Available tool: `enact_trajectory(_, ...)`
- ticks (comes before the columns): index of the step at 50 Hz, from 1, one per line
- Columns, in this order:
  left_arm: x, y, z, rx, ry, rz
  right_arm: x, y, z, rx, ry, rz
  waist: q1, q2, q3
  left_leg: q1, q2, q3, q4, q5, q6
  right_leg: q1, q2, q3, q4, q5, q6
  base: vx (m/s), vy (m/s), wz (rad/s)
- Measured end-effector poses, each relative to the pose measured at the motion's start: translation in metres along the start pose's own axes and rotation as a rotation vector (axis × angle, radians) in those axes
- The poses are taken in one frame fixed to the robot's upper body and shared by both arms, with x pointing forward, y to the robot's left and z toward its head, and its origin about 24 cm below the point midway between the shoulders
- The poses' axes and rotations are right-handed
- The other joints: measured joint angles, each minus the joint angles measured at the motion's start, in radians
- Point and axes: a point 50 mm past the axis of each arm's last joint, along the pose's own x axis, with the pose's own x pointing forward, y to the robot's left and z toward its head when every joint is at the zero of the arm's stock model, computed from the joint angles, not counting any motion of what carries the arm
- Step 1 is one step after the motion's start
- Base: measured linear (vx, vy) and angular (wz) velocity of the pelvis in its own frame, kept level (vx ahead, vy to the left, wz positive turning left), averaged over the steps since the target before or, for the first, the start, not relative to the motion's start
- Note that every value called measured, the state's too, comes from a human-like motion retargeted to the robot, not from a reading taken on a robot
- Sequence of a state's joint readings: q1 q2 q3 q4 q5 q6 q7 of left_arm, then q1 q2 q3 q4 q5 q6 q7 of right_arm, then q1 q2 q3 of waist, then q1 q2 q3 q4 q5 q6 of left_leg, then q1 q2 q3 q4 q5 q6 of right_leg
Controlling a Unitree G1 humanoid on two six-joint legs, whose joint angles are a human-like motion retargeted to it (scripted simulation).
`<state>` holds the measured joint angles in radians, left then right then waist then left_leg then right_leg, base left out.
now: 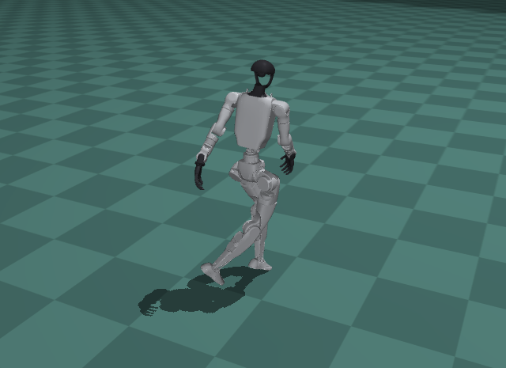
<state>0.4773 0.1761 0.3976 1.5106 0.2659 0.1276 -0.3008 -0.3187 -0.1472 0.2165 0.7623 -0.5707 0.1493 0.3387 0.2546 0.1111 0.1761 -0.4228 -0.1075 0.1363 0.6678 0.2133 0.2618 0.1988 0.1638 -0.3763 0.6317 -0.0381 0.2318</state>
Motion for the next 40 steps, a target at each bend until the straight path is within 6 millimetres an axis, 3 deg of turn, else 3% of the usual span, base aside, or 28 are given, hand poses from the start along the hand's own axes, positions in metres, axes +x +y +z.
enact_trajectory(2,0.001,-0.019,0.040,0.079,-0.130,0.000,-0.002,0.011,-0.019,0.013,0.075,0.058,0.010,0.041,0.014,0.029,0.051,-0.038,0.057,-0.081,0.000,-0.131,-0.068,-0.067,0.385,-0.153,-0.115,0.80,-0.06,-0.64)
enact_trajectory(5,-0.017,-0.047,0.123,0.216,-0.372,-0.016,-0.007,0.025,-0.059,0.056,0.235,0.048,-0.033,-0.020,0.034,0.075,0.005,-0.035,0.028,-0.127,0.000,-0.395,-0.242,-0.094,0.753,-0.334,-0.269,0.82,-0.12,0.10)
enact_trajectory(9,-0.084,-0.059,0.236,0.505,-0.642,0.056,-0.034,0.062,-0.135,0.170,0.521,-0.007,-0.184,-0.141,0.049,0.155,-0.154,-0.111,-0.034,-0.126,0.000,-0.681,-0.368,-0.090,0.628,-0.420,-0.329,0.76,-0.27,1.88)
enact_trajectory(13,-0.189,-0.070,0.324,0.729,-0.952,0.215,-0.082,0.119,-0.200,0.367,0.801,0.150,-0.331,-0.206,0.053,0.285,-0.233,-0.231,-0.043,-0.161,0.000,-0.813,-0.396,-0.067,0.165,-0.389,-0.406,1.14,-0.34,1.84)
enact_trajectory(15,-0.248,-0.074,0.350,0.812,-1.109,0.312,-0.109,0.149,-0.219,0.563,0.877,0.279,-0.392,-0.251,0.046,0.387,-0.270,-0.296,-0.086,-0.156,0.000,-0.849,-0.387,0.006,-0.061,-0.338,-0.413,1.38,-0.42,1.35)
enact_trajectory(18,-0.318,-0.077,0.366,0.882,-1.313,0.421,-0.152,0.186,-0.239,0.809,0.976,0.402,-0.469,-0.274,0.007,0.565,-0.218,-0.336,-0.196,-0.078,0.000,-0.846,-0.373,-0.007,-0.291,-0.311,-0.419,1.71,-0.40,0.79)
enact_trajectory(20,-0.351,-0.075,0.366,0.905,-1.418,0.478,-0.177,0.200,-0.251,0.888,1.049,0.427,-0.499,-0.266,-0.019,0.684,-0.144,-0.303,-0.286,0.054,0.000,-0.801,-0.346,-0.092,-0.381,-0.313,-0.427,1.82,-0.32,-0.09)
enact_trajectory(22,-0.358,-0.075,0.357,0.900,-1.502,0.495,-0.195,0.199,-0.263,0.905,1.101,0.392,-0.477,-0.248,-0.018,0.790,-0.094,-0.235,-0.326,0.237,0.000,-0.708,-0.305,-0.162,-0.377,-0.290,-0.491,1.82,-0.10,-1.09)
enact_trajectory(23,-0.359,-0.074,0.352,0.883,-1.552,0.504,-0.200,0.197,-0.267,0.916,1.110,0.366,-0.457,-0.217,-0.006,0.808,-0.054,-0.188,-0.251,0.292,0.000,-0.640,-0.280,-0.206,-0.342,-0.286,-0.493,2.06,0.07,-1.36)
enact_trajectory(25,-0.354,-0.069,0.341,0.830,-1.650,0.516,-0.200,0.188,-0.271,0.948,1.117,0.295,-0.437,-0.113,0.043,0.790,0.070,-0.108,0.035,0.310,0.000,-0.520,-0.134,-0.239,-0.270,-0.491,-0.493,1.76,0.02,-1.18)
enact_trajectory(27,-0.333,-0.062,0.328,0.750,-1.680,0.505,-0.179,0.169,-0.265,0.958,1.078,0.236,-0.450,-0.077,0.106,0.704,0.059,-0.164,0.278,0.303,0.000,-0.491,-0.046,-0.078,-0.216,-0.529,-0.490,1.42,-0.27,-0.94)
enact_trajectory(29,-0.300,-0.053,0.322,0.689,-1.582,0.466,-0.141,0.146,-0.245,0.914,0.972,0.248,-0.408,-0.110,0.143,0.587,0.024,-0.109,0.465,0.224,0.000,-0.395,-0.071,-0.069,-0.216,-0.622,-0.484,0.66,-0.06,-1.48)
enact_trajectory(30,-0.277,-0.049,0.319,0.675,-1.492,0.432,-0.121,0.138,-0.231,0.883,0.914,0.276,-0.375,-0.112,0.161,0.512,0.001,-0.104,0.583,0.146,0.000,-0.366,-0.058,-0.040,-0.206,-0.653,-0.476,0.63,0.19,-1.35)
enact_trajectory(32,-0.225,-0.057,0.313,0.689,-1.270,0.331,-0.079,0.116,-0.192,0.804,0.785,0.331,-0.274,-0.097,0.177,0.292,0.071,-0.075,0.866,-0.132,0.000,-0.347,-0.041,-0.005,-0.184,-0.686,-0.437,0.84,0.25,-1.00)
enact_trajectory(35,-0.159,-0.069,0.290,0.762,-0.978,0.139,-0.029,0.055,-0.131,0.607,0.569,0.266,-0.140,-0.050,0.177,-0.089,0.203,-0.109,1.126,-0.453,0.000,-0.316,0.026,0.039,-0.235,-0.687,-0.413,0.70,0.22,-0.64)
enact_trajectory(38,-0.109,-0.049,0.250,0.842,-0.658,0.017,0.001,-0.005,-0.059,0.359,0.330,0.141,-0.085,-0.033,0.157,-0.342,0.346,-0.048,1.032,-0.531,0.000,-0.239,0.091,0.070,-0.349,-0.665,-0.397,0.88,0.41,-0.24)
enact_trajectory(40,-0.088,-0.033,0.223,0.865,-0.557,-0.003,0.009,-0.028,-0.014,0.240,0.172,0.085,-0.057,-0.054,0.137,-0.400,0.378,0.066,0.822,-0.489,0.000,-0.162,0.079,0.100,-0.439,-0.628,-0.347,0.83,0.83,0.05)
